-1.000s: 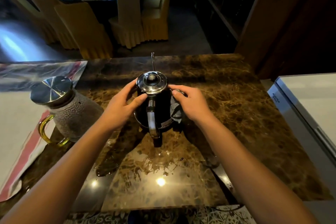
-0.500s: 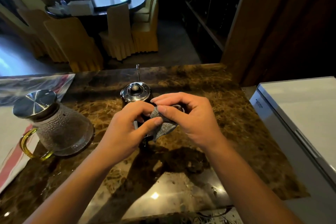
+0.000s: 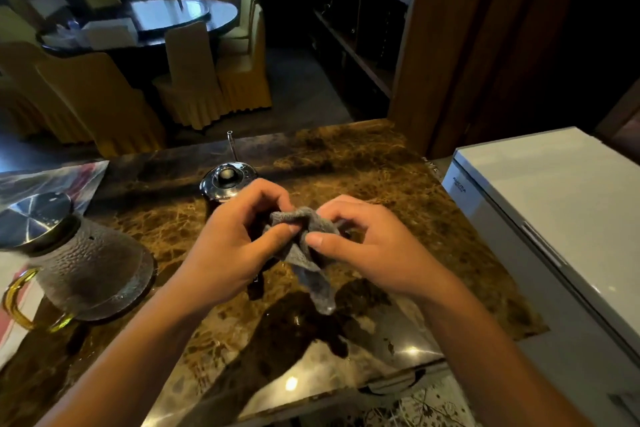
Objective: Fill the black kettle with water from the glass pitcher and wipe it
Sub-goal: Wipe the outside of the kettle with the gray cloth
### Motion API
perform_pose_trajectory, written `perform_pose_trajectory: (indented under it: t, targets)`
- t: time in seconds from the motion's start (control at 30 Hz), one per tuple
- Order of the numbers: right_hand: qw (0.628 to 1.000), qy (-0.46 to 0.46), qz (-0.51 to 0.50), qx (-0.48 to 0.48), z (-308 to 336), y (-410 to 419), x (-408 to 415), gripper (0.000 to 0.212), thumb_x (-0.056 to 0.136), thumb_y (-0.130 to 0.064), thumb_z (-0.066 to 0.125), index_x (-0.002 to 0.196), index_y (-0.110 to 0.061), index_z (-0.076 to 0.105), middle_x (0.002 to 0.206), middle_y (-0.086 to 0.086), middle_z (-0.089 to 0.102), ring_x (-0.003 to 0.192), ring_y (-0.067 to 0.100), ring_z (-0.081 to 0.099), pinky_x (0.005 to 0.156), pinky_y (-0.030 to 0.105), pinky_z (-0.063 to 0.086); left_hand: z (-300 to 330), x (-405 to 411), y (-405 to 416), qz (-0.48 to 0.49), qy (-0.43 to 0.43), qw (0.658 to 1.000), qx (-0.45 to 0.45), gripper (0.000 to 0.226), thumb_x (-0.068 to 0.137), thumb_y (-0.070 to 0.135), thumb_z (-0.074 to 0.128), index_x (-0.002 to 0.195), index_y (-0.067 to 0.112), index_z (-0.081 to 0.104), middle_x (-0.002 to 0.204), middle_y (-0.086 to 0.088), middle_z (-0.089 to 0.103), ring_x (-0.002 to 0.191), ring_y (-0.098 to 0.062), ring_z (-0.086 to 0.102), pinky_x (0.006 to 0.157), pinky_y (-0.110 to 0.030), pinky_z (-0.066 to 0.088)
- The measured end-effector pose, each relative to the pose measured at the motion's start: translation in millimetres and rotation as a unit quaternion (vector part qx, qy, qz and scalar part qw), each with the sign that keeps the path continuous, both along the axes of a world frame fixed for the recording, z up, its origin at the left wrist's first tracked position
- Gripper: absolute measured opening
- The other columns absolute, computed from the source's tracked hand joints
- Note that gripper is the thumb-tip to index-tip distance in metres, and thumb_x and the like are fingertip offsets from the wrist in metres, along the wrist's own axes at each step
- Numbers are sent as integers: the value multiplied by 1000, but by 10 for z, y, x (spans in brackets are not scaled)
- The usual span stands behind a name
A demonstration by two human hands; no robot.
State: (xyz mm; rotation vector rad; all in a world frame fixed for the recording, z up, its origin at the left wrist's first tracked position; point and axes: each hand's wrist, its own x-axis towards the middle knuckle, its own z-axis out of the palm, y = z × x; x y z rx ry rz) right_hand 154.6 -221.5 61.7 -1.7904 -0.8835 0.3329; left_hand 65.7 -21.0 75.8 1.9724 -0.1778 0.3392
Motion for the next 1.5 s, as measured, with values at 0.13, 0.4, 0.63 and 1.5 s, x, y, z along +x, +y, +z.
perform_pose_trajectory:
  t: [0.13, 0.4, 0.63, 1.5]
  targets:
    - [997, -7, -64, 37, 43, -60, -83, 14, 99, -24, 65, 96, -14, 74, 89, 1, 70, 87, 11, 66, 80, 40, 51, -3, 75, 5, -38, 3, 994, 101, 30, 91, 30, 73, 117, 35, 58, 109, 17, 63, 102, -8, 65, 83, -18, 53]
    - [986, -80, -142, 17, 177, -233, -194, 10, 101, -21, 65, 102, -21, 74, 92, -8, 74, 89, 12, 70, 76, 34, 57, 22, 215, -11, -138, 93, 983, 77, 28, 88, 39, 71, 111, 23, 70, 102, 8, 74, 93, -9, 71, 77, -22, 55]
    - [976, -110, -188, -11, 309, -696, 152, 4, 95, -26, 73, 94, -27, 76, 87, -14, 74, 85, 7, 71, 72, 27, 57, -106, 427, -174, -78, 40, 994, 60, 27, 87, 49, 74, 94, 23, 67, 90, 7, 70, 82, -9, 68, 69, -26, 55]
    - [992, 109, -61, -5, -807, -1909, 2198, 10, 80, -33, 74, 85, -33, 83, 86, -16, 79, 84, 1, 73, 75, 15, 54, -955, 1523, -1351, 185, 121, 975, -6, 13, 85, 28, 75, 94, 33, 68, 90, 21, 72, 80, 4, 67, 70, -9, 47]
